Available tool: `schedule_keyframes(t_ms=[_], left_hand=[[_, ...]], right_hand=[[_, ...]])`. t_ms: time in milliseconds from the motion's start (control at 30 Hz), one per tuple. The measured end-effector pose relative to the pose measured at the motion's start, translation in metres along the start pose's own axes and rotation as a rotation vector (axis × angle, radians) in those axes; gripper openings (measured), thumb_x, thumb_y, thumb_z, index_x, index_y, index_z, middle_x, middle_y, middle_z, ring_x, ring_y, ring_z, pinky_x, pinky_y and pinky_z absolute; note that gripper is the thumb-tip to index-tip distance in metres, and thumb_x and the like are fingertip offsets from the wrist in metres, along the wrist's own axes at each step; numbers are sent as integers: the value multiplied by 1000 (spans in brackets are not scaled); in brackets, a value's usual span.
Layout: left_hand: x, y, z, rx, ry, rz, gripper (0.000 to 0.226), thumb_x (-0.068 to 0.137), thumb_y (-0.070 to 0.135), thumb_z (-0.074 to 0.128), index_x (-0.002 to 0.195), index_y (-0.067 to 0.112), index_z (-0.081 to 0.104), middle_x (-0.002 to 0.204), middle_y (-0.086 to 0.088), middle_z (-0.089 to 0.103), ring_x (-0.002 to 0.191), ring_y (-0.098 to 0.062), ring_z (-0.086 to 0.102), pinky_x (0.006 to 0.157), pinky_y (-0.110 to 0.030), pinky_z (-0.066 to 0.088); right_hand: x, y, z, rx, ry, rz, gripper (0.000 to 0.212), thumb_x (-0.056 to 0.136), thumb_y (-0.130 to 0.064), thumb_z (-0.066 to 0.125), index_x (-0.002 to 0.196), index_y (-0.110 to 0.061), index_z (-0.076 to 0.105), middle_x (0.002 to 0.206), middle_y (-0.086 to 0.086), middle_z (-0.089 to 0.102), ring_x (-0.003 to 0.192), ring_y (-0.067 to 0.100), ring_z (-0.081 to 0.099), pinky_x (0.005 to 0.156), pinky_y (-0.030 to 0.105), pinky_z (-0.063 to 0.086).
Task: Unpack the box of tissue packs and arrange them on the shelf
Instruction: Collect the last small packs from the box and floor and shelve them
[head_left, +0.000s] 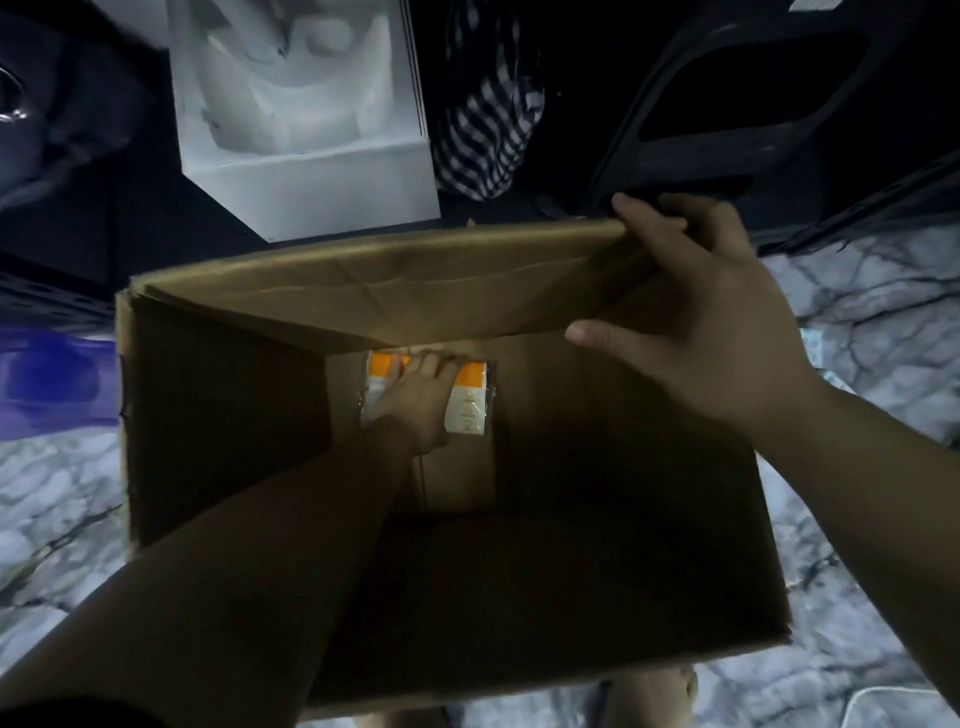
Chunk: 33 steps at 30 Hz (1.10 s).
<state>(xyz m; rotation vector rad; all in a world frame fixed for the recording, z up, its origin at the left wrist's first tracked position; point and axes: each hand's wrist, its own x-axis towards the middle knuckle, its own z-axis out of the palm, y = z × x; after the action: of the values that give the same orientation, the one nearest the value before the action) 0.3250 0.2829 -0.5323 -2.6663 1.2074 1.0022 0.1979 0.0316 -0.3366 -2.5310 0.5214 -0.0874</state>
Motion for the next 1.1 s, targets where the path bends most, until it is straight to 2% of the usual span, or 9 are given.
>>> schedule_keyframes(t_ms=[133,300,433,500,567,633,700,967,1100], left_hand=[[0,-3,0,42,43,25,101,70,49,84,154,26,34,149,-7,44,142,-31,37,127,-55,14],[-30,6,-30,19,65,1,105,64,53,88,151,24,38,147,-6,46,140,-30,38,125,-49,21],[-79,19,-82,-53,139,-3,99,68,55,87,149,24,41,143,-5,47,134,-27,41,117,-45,31],[-110,26,-111,-74,195,9,96,69,55,86,149,25,41,141,-4,47,131,-26,42,114,-44,35],[-142,32,-142,-112,233,13,98,66,56,85,148,25,42,137,-2,47,126,-25,43,110,-43,39],[-174,38,-171,-116,256,8,102,62,58,86,147,23,44,132,-2,47,121,-25,43,105,-42,41],[-205,47,-200,-120,279,-8,105,56,57,86,146,21,46,128,-2,47,117,-25,44,102,-41,43],[-315,85,-327,-193,467,-54,97,48,63,65,134,19,55,116,-1,49,107,-26,46,90,-44,47],[-373,112,-399,-246,584,-64,104,51,58,72,146,23,47,119,0,49,106,-24,43,87,-41,46]], right_hand=[[0,-1,0,7,10,6,97,74,-74,71,158,-38,38,159,2,34,142,17,41,101,25,37],[0,-3,-3,6,3,17,93,78,-69,74,158,-38,38,159,2,34,141,16,41,100,24,38],[-2,-5,-10,-29,-73,10,90,82,-64,74,159,-40,33,159,6,32,143,27,39,108,40,46],[-4,-10,-18,-61,-142,31,92,82,-71,67,161,-41,28,163,8,29,147,33,34,115,48,42],[-5,-22,-32,-98,-206,67,96,80,-82,53,162,-42,24,169,9,22,152,36,25,121,50,33],[-9,-41,-51,-156,-246,97,98,80,-87,45,163,-42,18,172,6,15,155,35,17,124,52,25],[-18,-68,-76,-146,-234,120,94,85,-82,50,163,-42,17,173,5,14,156,33,16,125,52,21],[-63,-179,-210,92,-66,134,79,93,-74,49,160,-36,29,164,-4,30,151,20,29,121,48,34],[-80,-225,-273,79,8,41,78,93,-74,46,157,-29,38,157,-3,39,144,22,38,115,50,40]])
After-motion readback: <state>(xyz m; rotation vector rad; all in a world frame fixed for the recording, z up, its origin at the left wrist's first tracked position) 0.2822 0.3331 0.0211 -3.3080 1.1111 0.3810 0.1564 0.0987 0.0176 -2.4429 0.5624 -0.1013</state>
